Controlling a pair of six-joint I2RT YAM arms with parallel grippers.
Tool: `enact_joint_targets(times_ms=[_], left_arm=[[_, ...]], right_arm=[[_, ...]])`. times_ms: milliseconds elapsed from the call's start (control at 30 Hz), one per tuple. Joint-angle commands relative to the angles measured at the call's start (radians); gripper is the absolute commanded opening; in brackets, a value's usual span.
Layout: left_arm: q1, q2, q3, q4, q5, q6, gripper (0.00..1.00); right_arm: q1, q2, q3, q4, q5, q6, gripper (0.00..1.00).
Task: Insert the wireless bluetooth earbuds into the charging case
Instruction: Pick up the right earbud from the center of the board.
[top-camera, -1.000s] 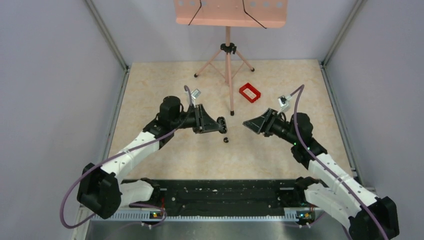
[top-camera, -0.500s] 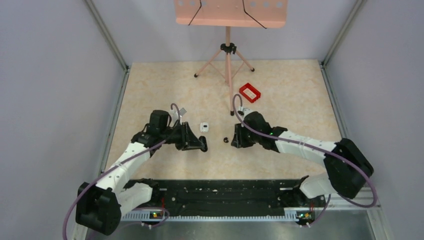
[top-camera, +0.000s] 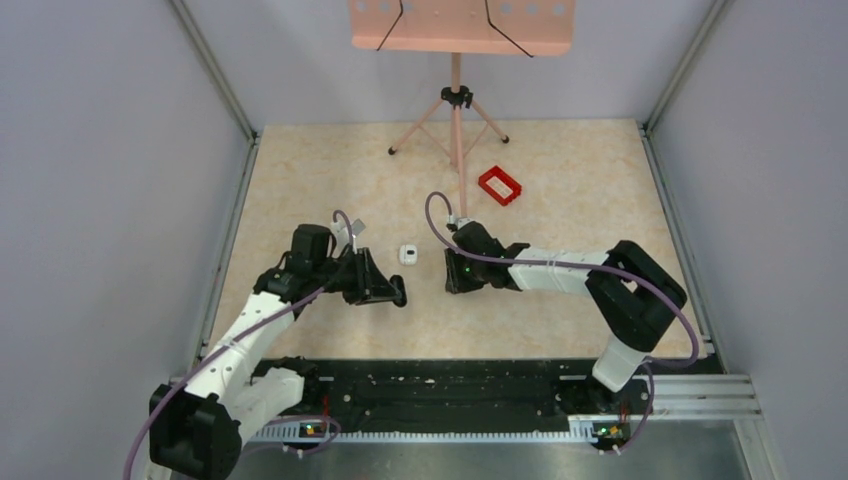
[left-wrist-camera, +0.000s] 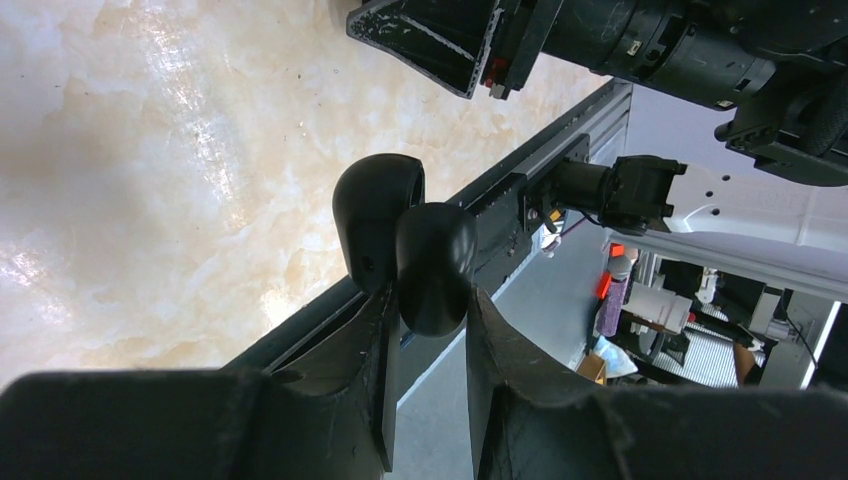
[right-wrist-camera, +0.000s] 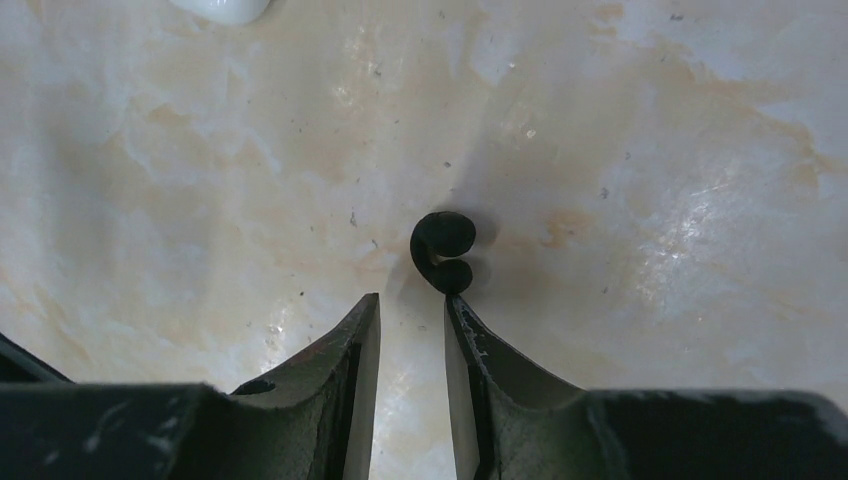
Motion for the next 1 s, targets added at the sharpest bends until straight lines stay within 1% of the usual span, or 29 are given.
enact_joint_targets(times_ms=[0,167,433,633,800,967], left_arm=[[0.008,-0.024,0.048,0.007,0.000,0.013,0.00],[0.009,-0.035,0.044,0.013,0.004,0.009,0.00],[0.010,-0.044,0.033,0.029,0.015,0.001,0.00],[0.010,-0.050,0.028,0.042,0.022,-0.008,0.00],[0.011,-0.051,0.027,0.051,0.027,-0.015,0.00],[0.010,-0.057,0.021,0.057,0.030,-0.022,0.00]], right_arm=[[0.012,0.030,0.066,0.009,0.073,0.008,0.29],[0.012,0.034,0.073,0.003,0.140,0.013,0.30],[0.013,0.083,0.116,-0.010,0.185,-0.012,0.34],[0.020,0.100,0.153,-0.063,0.267,-0.058,0.36],[0.017,0.053,0.134,-0.089,0.338,-0.069,0.36],[-0.007,-0.012,0.073,-0.084,0.334,-0.053,0.36]])
